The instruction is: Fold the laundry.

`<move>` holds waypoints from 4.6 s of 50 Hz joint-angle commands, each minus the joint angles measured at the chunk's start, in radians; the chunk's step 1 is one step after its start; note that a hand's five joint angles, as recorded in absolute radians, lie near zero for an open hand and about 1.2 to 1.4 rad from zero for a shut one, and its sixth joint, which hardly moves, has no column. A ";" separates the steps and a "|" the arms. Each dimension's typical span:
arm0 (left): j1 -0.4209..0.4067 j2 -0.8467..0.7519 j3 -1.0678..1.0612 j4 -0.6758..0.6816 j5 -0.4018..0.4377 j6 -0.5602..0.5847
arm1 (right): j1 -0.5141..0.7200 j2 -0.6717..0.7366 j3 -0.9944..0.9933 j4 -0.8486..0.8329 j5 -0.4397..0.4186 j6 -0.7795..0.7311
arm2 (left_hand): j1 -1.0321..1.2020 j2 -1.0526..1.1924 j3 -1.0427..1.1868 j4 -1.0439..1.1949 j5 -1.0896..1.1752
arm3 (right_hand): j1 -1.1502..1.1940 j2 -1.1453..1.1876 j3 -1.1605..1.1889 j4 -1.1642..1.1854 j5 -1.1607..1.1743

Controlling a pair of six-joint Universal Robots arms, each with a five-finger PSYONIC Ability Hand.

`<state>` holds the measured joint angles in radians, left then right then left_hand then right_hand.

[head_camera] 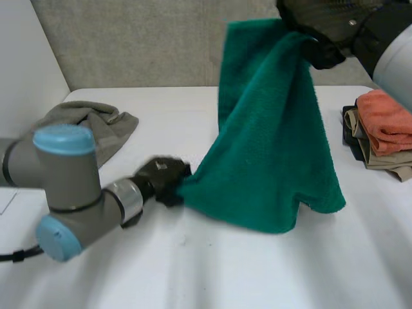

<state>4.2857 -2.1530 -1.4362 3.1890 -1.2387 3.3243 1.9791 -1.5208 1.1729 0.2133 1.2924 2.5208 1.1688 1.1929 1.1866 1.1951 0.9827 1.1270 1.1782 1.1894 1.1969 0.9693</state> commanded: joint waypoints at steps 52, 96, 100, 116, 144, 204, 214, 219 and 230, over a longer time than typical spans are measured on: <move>0.170 0.156 -0.477 0.577 -0.231 0.439 | -0.155 0.246 0.674 -0.506 0.091 0.102 | -0.266 -0.290 -0.284 -0.292 -0.254 | 0.269 0.218 0.207 0.199 0.252; 0.187 0.323 -0.461 0.569 -0.220 0.347 | -0.347 0.310 0.720 -0.402 0.077 0.429 | 0.227 0.203 0.210 0.201 0.239 | -0.637 -0.689 -0.700 -0.707 -0.654; 0.186 0.324 -0.458 0.563 -0.220 0.342 | -0.347 0.346 0.700 -0.465 0.077 0.379 | 0.227 0.203 0.210 0.201 0.239 | -0.113 -0.164 -0.175 -0.183 -0.130; 0.243 0.682 -0.464 0.157 -0.216 0.304 | -0.358 -0.071 0.630 -0.232 0.108 -0.035 | 0.227 0.203 0.210 0.201 0.239 | 0.269 0.218 0.207 0.199 0.252; 0.233 0.197 0.152 0.103 -0.232 0.411 | -0.214 0.508 -0.361 0.158 0.304 -0.182 | 0.227 0.203 0.210 0.201 0.239 | 0.269 0.218 0.207 0.199 0.252; 0.419 0.639 -0.704 -0.065 -0.062 0.652 | -0.341 0.105 0.636 0.132 0.153 -0.405 | 0.227 0.203 0.210 0.201 0.239 | 0.269 0.218 0.207 0.199 0.252; 0.306 0.271 -0.366 0.224 -0.162 0.557 | -0.203 0.410 0.308 -0.141 0.179 -0.203 | 0.227 0.203 0.210 0.201 0.239 | 0.269 0.218 0.207 0.199 0.252; 0.289 0.107 -0.187 0.256 -0.277 0.512 | -0.175 0.573 0.121 -0.247 0.225 -0.203 | 0.227 0.203 0.210 0.201 0.239 | 0.269 0.218 0.207 0.199 0.252; 0.215 -0.114 0.126 0.256 -0.346 0.511 | -0.118 0.868 -0.287 -0.275 0.257 -0.206 | 0.227 0.203 0.210 0.201 0.239 | 0.269 0.218 0.207 0.199 0.252</move>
<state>4.5253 -2.1848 -1.4463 3.4518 -1.5630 3.8322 1.8456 -0.7964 1.0864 -0.0615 1.5336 2.3212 1.1627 1.2009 1.1949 1.2037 0.9857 1.1445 1.1817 1.1936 1.2013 1.0268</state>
